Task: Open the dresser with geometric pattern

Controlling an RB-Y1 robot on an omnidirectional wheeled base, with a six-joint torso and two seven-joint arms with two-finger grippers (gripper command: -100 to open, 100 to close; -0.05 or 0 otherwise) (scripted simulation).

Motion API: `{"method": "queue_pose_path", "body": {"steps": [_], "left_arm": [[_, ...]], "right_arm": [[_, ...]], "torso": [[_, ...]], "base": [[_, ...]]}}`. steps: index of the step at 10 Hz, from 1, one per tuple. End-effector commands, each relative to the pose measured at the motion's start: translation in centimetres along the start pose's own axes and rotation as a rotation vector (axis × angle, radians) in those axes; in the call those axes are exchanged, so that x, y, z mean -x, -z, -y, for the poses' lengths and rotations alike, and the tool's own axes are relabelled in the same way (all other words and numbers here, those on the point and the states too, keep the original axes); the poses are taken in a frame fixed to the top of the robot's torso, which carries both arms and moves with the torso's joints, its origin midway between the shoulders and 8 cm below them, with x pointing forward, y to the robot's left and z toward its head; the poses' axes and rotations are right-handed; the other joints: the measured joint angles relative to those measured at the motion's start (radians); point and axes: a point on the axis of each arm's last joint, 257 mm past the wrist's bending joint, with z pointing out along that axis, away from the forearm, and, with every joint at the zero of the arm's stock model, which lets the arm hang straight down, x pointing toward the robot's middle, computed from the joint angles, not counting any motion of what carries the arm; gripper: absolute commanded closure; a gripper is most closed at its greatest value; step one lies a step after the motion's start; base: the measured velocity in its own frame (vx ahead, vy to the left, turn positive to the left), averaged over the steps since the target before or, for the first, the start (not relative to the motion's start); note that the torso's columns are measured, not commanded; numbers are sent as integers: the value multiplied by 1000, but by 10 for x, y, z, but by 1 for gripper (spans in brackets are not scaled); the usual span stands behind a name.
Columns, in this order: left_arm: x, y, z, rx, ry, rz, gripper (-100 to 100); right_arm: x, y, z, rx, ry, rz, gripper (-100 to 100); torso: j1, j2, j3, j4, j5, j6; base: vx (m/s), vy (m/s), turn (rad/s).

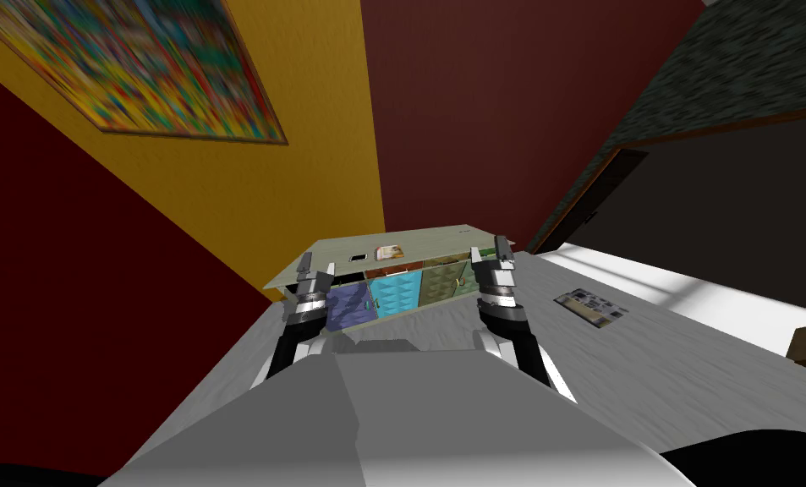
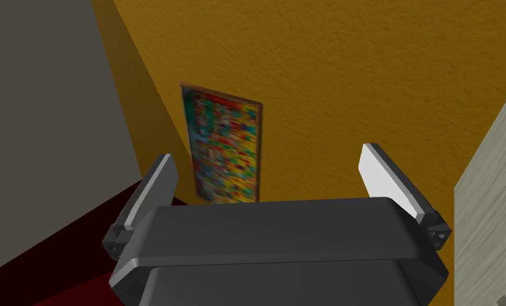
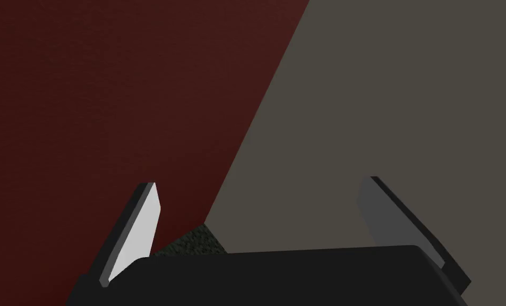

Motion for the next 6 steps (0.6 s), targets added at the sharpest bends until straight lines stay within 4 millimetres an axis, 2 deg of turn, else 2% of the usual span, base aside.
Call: {"method": "queue_pose_path", "body": {"steps": [1, 6], "left_arm": [[0, 0, 0, 0, 0, 0, 0], [0, 0, 0, 0, 0, 0, 0]], "right_arm": [[0, 0, 0, 0, 0, 0, 0], [0, 0, 0, 0, 0, 0, 0]], "torso": [[0, 40, -82, 41, 0, 0], [0, 396, -792, 396, 0, 0]], "base": [[0, 0, 0], [0, 0, 0]]}}
